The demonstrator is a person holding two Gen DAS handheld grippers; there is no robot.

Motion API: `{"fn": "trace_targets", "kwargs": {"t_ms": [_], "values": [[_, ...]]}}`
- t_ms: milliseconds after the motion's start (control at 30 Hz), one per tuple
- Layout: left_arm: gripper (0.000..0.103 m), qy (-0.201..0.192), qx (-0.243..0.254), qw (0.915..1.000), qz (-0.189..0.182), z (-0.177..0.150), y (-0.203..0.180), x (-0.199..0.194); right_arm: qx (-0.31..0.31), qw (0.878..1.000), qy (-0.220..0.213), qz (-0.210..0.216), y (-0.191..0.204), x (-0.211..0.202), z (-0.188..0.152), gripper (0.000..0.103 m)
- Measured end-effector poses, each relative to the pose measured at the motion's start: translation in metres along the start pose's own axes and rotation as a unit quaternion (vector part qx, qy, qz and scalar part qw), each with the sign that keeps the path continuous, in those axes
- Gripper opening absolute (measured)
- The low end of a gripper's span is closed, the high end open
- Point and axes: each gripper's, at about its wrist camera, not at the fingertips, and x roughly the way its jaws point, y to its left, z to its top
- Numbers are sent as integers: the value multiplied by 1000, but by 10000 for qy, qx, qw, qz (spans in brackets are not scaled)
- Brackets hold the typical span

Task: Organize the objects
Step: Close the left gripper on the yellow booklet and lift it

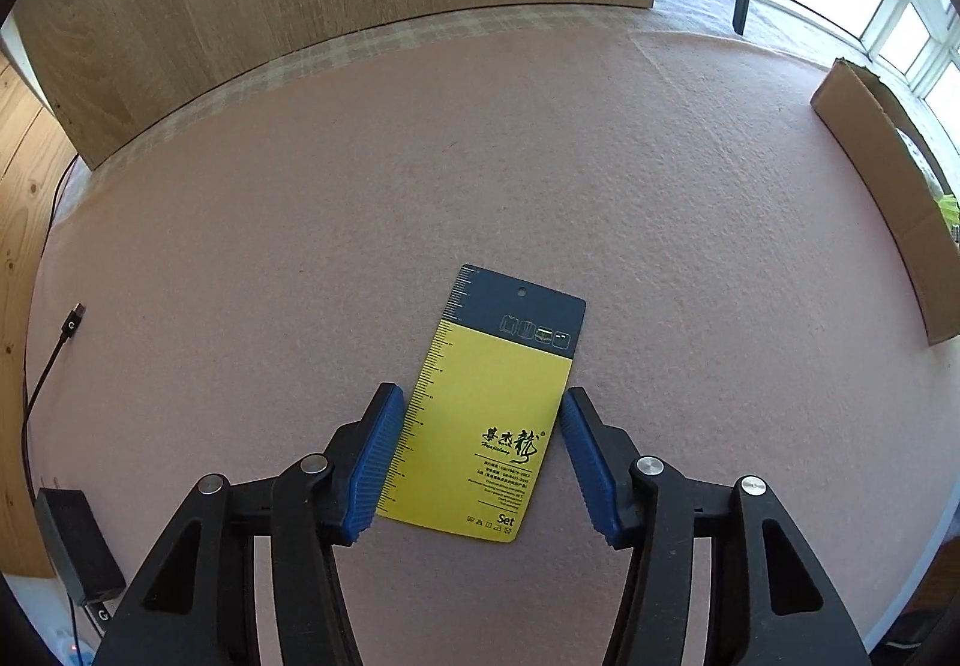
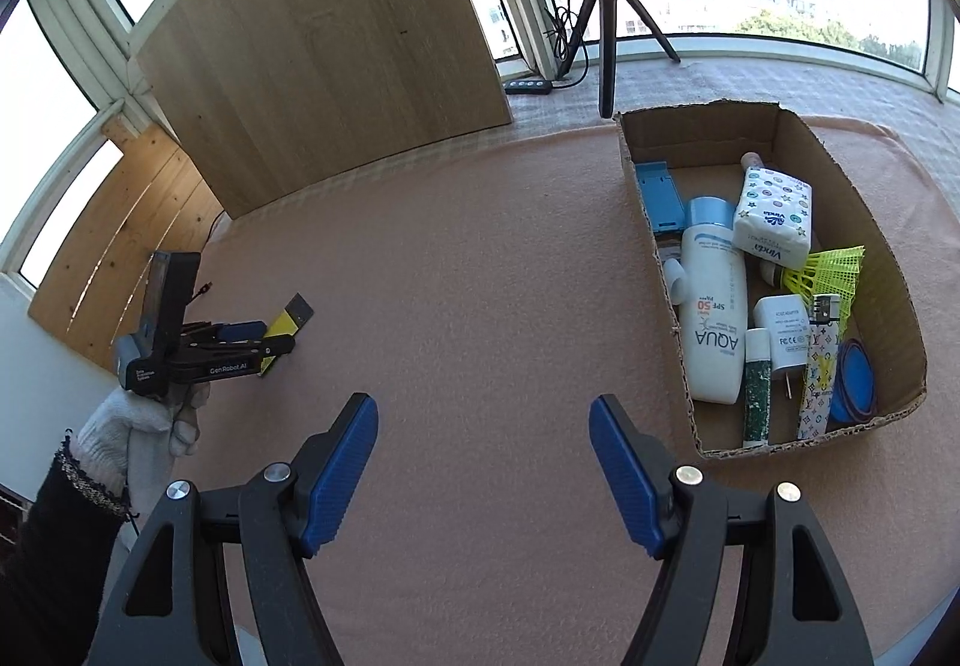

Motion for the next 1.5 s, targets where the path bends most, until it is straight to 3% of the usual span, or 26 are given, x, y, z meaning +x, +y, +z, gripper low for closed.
{"fn": "trace_targets", "kwargs": {"t_ms": [167, 267, 333, 467, 533, 600, 700, 1033, 1133, 1200, 1500], "values": [[58, -5, -60, 10000, -27, -3, 1, -2, 112, 9999, -12, -36, -9, -3, -2, 69], [35, -59, -58, 9999, -97, -3, -6, -7, 169, 9998, -23, -56, -15, -6, -2, 69], [30, -61, -16, 10000, -67, -1, -12, -10, 196, 9998, -32, -57, -19, -8, -4, 69], [32, -4, 38, 10000, 33, 1, -19, -5, 241, 9997, -42, -32, -26, -11, -5, 69], [39, -30, -14, 10000, 72, 3, -18, -5, 255, 9997, -40, -34, -28, -12, -6, 69], [60, 9, 15, 9999, 136, 4, -16, -2, 267, 9996, -47, -33, -31, -14, -7, 69], [70, 31, 9, 9999, 138, 4, -8, 2, 301, 9995, -63, -28, -34, -17, -8, 69], [68, 149, -59, 9999, -2, 1, 2, 2, 382, 9993, -8, 9, -38, -13, -11, 69], [65, 164, 88, 9998, -16, 0, 0, 2, 389, 9992, 12, 37, -38, -12, -12, 69], [55, 193, 129, 9997, -64, -2, -2, 0, 396, 9992, 24, -1, -40, -10, -13, 69], [55, 237, 289, 9993, -38, -7, -20, -9, 547, 9985, 18, 24, -50, -10, -15, 69]]}}
